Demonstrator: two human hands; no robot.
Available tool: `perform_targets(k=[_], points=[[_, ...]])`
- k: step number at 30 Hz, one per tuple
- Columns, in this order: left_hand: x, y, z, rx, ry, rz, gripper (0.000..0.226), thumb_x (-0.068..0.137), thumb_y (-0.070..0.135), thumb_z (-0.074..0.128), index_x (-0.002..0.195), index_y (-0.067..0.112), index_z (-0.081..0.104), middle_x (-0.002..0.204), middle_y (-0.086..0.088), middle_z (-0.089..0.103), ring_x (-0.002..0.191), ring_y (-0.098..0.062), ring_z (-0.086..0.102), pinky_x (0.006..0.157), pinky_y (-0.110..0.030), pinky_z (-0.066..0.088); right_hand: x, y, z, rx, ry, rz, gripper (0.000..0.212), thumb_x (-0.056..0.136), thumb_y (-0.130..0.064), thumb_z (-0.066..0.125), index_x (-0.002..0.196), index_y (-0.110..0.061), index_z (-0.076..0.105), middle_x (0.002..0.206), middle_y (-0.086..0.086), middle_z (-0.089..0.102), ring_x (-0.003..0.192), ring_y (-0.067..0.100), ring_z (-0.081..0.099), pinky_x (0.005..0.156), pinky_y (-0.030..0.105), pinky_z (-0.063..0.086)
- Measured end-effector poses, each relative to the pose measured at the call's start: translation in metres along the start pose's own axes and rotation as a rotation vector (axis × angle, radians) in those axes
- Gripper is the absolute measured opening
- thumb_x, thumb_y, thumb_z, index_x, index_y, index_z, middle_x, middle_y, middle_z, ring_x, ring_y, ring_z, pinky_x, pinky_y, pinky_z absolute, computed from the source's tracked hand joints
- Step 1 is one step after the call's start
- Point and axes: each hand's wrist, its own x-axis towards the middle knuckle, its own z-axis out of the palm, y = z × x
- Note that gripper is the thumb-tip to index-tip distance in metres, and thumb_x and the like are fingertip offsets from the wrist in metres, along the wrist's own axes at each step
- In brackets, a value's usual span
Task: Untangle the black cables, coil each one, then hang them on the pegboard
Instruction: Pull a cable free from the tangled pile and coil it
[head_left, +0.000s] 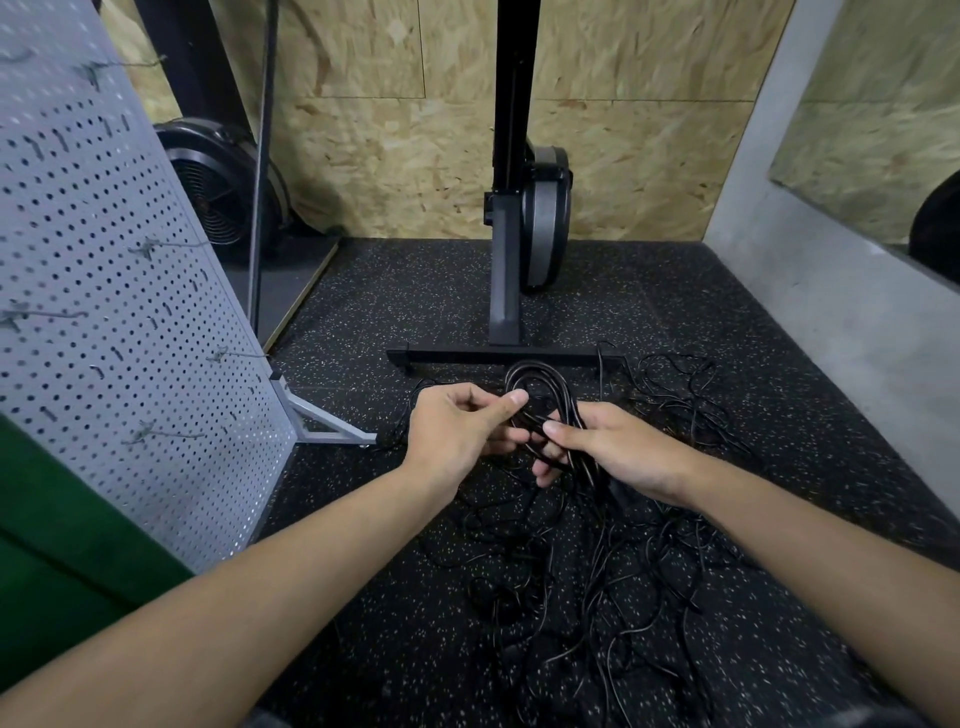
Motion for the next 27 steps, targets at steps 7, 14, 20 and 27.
perform_targets(k=[7, 14, 20, 27], points=[[0.004, 0.002, -0.003, -0.082, -0.045, -0.024, 0.020, 0.091, 0.015, 0.079, 0.085, 0.000, 0.066, 0.073, -0.011, 0.071, 0.068, -0.019, 0.077, 0.061, -0.025, 0.062, 0.000, -0.003, 0.002, 0.008, -0.014, -0.026, 0.012, 0.105, -0.020, 0.061, 0.105, -0.008, 0.063, 0.084, 0.000, 0.068, 0.070, 0.014, 0.060, 0.067, 0.032, 0.052], [0.009, -0.019, -0.007, 0.240, -0.345, -0.183, 0.039, 0.105, 0.051, 0.053, 0.120, 0.016, 0.065, 0.106, -0.001, 0.079, 0.104, -0.020, 0.075, 0.096, -0.041, 0.058, 0.004, -0.007, -0.003, 0.268, 0.150, -0.080, 0.012, 0.104, -0.015, 0.059, 0.101, -0.005, 0.066, 0.081, 0.001, 0.064, 0.069, 0.013, 0.060, 0.078, 0.039, 0.058], [0.003, -0.045, -0.005, 0.565, -0.625, -0.004, 0.018, 0.101, 0.021, 0.069, 0.117, 0.013, 0.068, 0.099, -0.008, 0.078, 0.090, -0.019, 0.074, 0.095, -0.039, 0.058, 0.006, -0.008, -0.008, 0.500, 0.245, -0.081, 0.009, 0.104, -0.011, 0.060, 0.104, -0.003, 0.064, 0.083, 0.003, 0.065, 0.075, 0.013, 0.063, 0.075, 0.038, 0.066], [-0.002, -0.027, 0.004, 0.999, -0.498, 0.466, 0.016, 0.104, 0.033, 0.063, 0.110, 0.021, 0.072, 0.087, 0.008, 0.069, 0.073, -0.008, 0.064, 0.067, -0.029, 0.052, 0.010, -0.001, -0.016, 0.163, 0.534, -0.058, 0.016, 0.107, -0.016, 0.057, 0.108, -0.001, 0.061, 0.088, 0.006, 0.065, 0.064, 0.012, 0.060, 0.056, 0.022, 0.056]])
